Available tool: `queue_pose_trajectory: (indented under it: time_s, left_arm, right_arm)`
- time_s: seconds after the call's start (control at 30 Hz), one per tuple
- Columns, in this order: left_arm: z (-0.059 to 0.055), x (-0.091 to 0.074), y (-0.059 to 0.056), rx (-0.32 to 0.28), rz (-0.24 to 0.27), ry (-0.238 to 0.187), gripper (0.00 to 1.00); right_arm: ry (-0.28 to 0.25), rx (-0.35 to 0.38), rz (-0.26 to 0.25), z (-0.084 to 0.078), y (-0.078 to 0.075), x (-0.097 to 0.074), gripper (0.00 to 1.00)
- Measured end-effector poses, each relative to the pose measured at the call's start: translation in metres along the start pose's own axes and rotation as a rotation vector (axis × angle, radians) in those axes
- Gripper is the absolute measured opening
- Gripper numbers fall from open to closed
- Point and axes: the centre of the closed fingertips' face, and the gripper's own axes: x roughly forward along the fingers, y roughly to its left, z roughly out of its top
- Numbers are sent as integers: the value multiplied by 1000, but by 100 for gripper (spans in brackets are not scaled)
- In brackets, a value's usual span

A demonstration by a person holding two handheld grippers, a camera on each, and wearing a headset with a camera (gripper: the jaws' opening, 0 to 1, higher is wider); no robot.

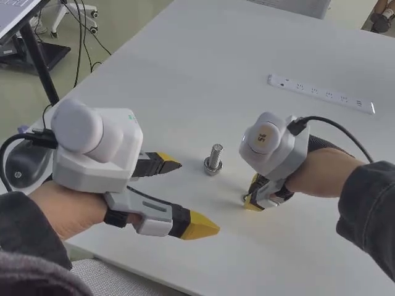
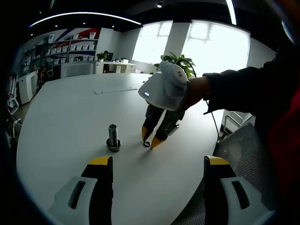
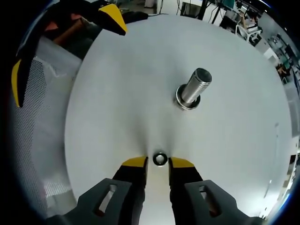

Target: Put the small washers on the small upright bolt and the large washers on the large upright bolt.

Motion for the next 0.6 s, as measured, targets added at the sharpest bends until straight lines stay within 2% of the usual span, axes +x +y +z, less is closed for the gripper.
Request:
queue_pose_trajectory:
  time_s: [0.23,0.6]
  left_arm:
    - [0,1,0,0,0,2,79]
    - [1,0,1,-3,3,-2,79]
  right_arm:
    - [-1,5,-3,-1,-3,0,15]
    - [6,-12,-6,-2,-2,0,15]
